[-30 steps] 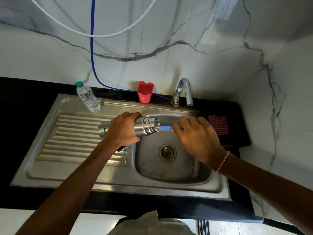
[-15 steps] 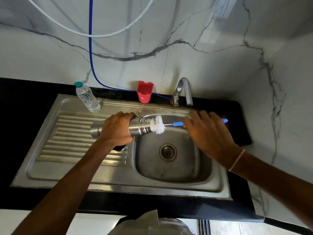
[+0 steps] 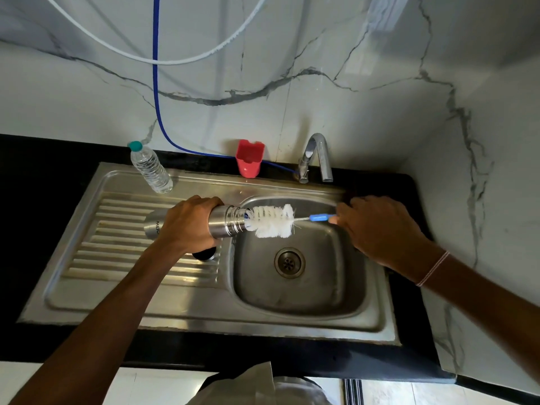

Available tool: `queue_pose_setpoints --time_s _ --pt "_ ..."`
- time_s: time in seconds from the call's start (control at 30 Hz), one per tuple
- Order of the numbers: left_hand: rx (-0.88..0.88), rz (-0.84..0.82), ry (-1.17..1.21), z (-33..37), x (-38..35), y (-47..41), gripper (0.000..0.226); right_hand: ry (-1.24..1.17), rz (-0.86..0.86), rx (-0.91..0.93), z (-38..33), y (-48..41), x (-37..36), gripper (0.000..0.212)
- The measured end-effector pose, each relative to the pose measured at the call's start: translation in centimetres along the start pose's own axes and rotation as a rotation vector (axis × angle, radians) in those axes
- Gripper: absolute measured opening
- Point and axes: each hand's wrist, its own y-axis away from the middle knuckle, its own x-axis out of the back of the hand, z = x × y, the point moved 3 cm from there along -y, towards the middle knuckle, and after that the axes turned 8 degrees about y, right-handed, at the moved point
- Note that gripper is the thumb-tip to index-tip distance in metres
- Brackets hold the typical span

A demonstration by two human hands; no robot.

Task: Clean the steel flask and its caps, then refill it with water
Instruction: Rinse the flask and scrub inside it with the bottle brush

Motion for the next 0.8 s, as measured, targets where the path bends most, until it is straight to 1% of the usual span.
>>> queue_pose_setpoints --time_s 0.07,0.13,0.2,0.27,0.33,0.4,0.43,0.47,0.5,0.53,0.57,0.6,0.63,0.67,0.7,0.73,0.8 --pt "0.019 -0.009 0.027 -0.2 0.0 -0.1 0.068 0.109 0.162 -0.051 -0.3 0.6 0.1 0.017" --pt "0.017 0.007 0.031 -0.2 0.1 -0.2 0.066 0.049 0.176 -0.051 -0.5 0.6 -0.1 0.017" --pt "-0.009 0.041 0.017 0.2 0.2 -0.3 0.064 -0.044 0.104 -0.075 -1.1 0.5 -1.0 0.021" --pt "-0.036 0.077 0.016 0.6 0.2 -0.6 0.064 -0.274 -0.088 -0.1 -1.9 -0.1 -1.2 0.038" --pt "-0.073 0.099 0.016 0.9 0.1 -0.8 0.064 -0.632 -0.391 -0.094 -2.4 -1.2 -1.1 0.048" --pt "-0.124 0.103 0.017 1.2 -0.2 -0.7 0.065 -1.065 -0.708 -0.248 -2.7 -1.7 -1.1 0.051" --pt "-0.149 0.107 0.017 1.4 -0.4 -0.7 0.065 -1.198 -0.808 -0.326 -2.8 -1.7 -1.1 0.052" --pt "-0.167 0.113 0.013 1.6 -0.5 -0.7 0.065 -1.242 -0.844 -0.354 -2.9 -1.8 -0.9 0.052" --pt "-0.172 0.118 0.007 1.7 -0.6 -0.6 0.065 -1.213 -0.813 -0.338 -3.0 -1.9 -0.8 0.052" --pt "-0.163 0.121 0.0 1.7 -0.6 -0.5 0.065 -1.084 -0.683 -0.27 -3.1 -2.1 -0.4 0.05" --pt "-0.142 0.12 -0.006 1.6 -0.5 -0.6 0.066 -0.838 -0.451 -0.183 -3.2 -2.1 -0.1 0.046" --pt "-0.111 0.111 -0.009 1.5 -0.4 -0.6 0.066 -0.5 -0.184 -0.115 -3.3 -1.9 0.2 0.039" --pt "-0.074 0.094 -0.003 1.3 -0.4 -0.6 0.065 -0.193 0.029 -0.078 -3.6 -1.6 0.4 0.031" --pt "-0.041 0.073 0.009 1.2 -0.3 -0.7 0.064 0.035 0.144 -0.058 -4.2 -1.2 0.7 0.021" --pt "-0.023 0.053 0.022 1.1 -0.2 -0.7 0.062 0.163 0.172 -0.04 -4.8 -0.9 0.8 0.012" --pt "-0.022 0.039 0.025 1.1 -0.2 -0.7 0.062 0.204 0.168 -0.037 -5.0 -0.6 0.5 0.008" --pt "-0.049 0.04 0.004 1.3 -0.2 -0.7 0.062 0.152 0.052 -0.007 -5.3 -0.4 0.4 0.017"
